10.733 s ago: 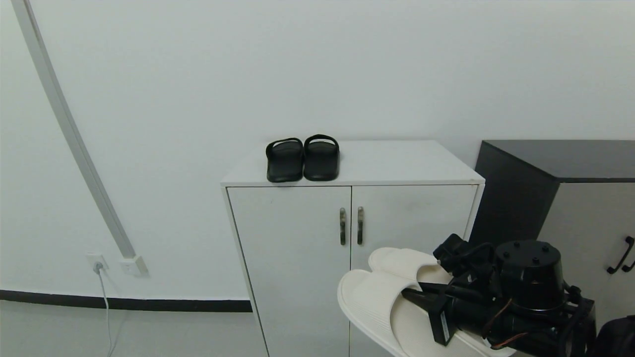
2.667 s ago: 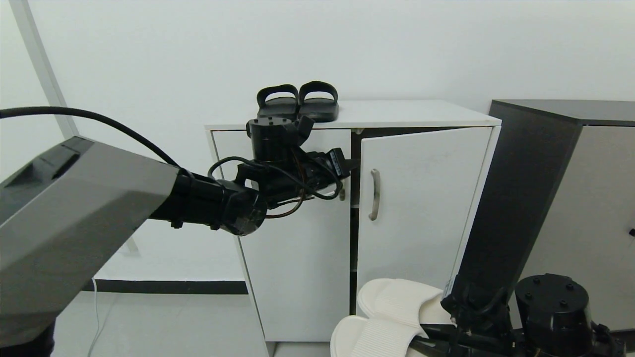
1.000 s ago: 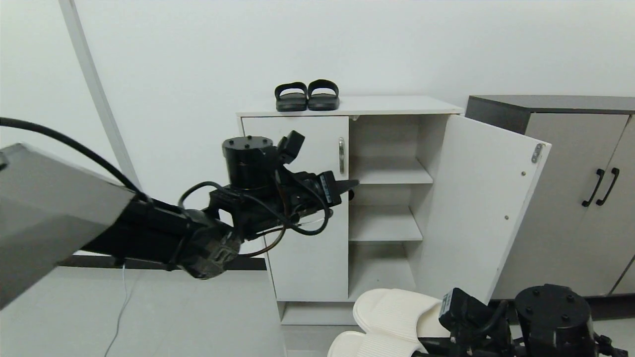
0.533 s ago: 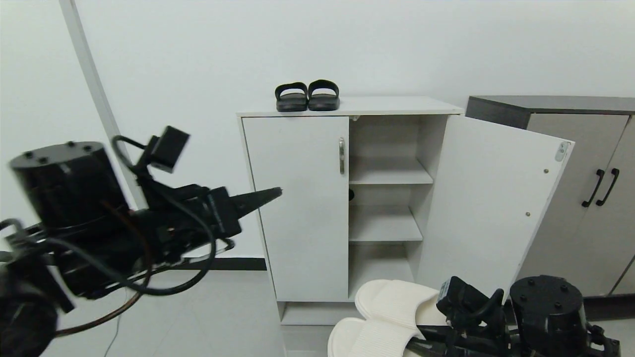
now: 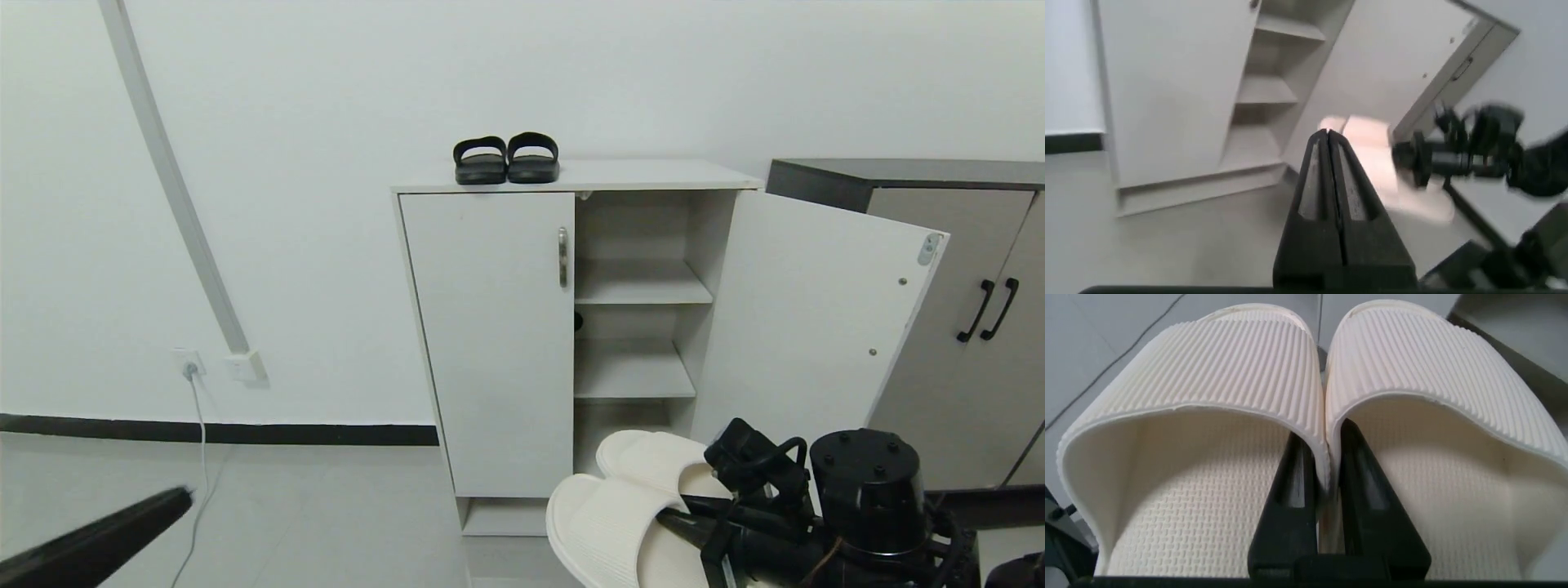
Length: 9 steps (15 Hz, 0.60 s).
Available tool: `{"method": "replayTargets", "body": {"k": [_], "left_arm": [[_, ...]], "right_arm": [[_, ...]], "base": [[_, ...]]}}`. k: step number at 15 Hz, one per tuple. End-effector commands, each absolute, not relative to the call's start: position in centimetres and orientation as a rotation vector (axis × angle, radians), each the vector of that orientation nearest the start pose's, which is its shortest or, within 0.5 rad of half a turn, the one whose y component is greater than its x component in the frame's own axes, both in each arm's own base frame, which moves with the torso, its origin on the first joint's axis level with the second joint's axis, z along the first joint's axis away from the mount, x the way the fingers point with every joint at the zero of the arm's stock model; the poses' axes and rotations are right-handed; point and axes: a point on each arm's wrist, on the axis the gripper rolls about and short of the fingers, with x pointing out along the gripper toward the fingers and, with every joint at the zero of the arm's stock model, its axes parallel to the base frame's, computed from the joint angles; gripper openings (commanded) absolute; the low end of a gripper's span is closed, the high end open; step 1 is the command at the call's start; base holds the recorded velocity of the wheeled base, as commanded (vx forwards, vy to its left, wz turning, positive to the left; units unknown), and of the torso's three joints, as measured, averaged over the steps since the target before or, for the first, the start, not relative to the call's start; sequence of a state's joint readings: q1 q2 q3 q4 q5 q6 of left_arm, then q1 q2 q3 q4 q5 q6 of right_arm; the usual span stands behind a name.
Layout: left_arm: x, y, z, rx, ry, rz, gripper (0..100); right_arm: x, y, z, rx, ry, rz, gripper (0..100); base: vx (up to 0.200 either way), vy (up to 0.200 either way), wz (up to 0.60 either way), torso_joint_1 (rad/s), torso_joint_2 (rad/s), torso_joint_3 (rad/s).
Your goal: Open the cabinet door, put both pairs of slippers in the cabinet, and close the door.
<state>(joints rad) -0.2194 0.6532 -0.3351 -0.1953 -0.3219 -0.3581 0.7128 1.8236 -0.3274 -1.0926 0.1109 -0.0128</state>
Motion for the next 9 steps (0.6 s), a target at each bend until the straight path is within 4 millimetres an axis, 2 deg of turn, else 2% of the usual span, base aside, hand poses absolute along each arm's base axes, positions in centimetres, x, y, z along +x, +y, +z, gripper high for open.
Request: {"method": "replayTargets", "body": {"k": [1, 3, 6, 9], "left_arm": [[-0.2, -0.4, 16.4, -0.277, 0.123, -0.397, 0], [-0.9, -0.1, 14.8, -0.243, 0.153, -0.286, 0], [-1.2, 0.5, 10.9, -0.105, 0.168, 0.009, 0], [-1.9, 0.3, 8.6, -0.053, 0.127, 0.150, 0]], "right_arm": [[19.5, 17.2, 8.0, -0.135, 0.396, 0.814, 0], [19.4, 17.2, 8.0, -0.136, 0.396, 0.816, 0], [19.4, 17.2, 8.0, -0.134, 0.392, 0.816, 0], [19.3, 17.2, 8.1, -0.132, 0.381, 0.820, 0]], "base": [[0.000, 0.000, 0.00, 0.000, 0.00, 0.000], [0.000, 0.000, 0.00, 0.000, 0.00, 0.000], [0.000, 0.000, 0.00, 0.000, 0.00, 0.000], [0.000, 0.000, 0.00, 0.000, 0.00, 0.000]]}}
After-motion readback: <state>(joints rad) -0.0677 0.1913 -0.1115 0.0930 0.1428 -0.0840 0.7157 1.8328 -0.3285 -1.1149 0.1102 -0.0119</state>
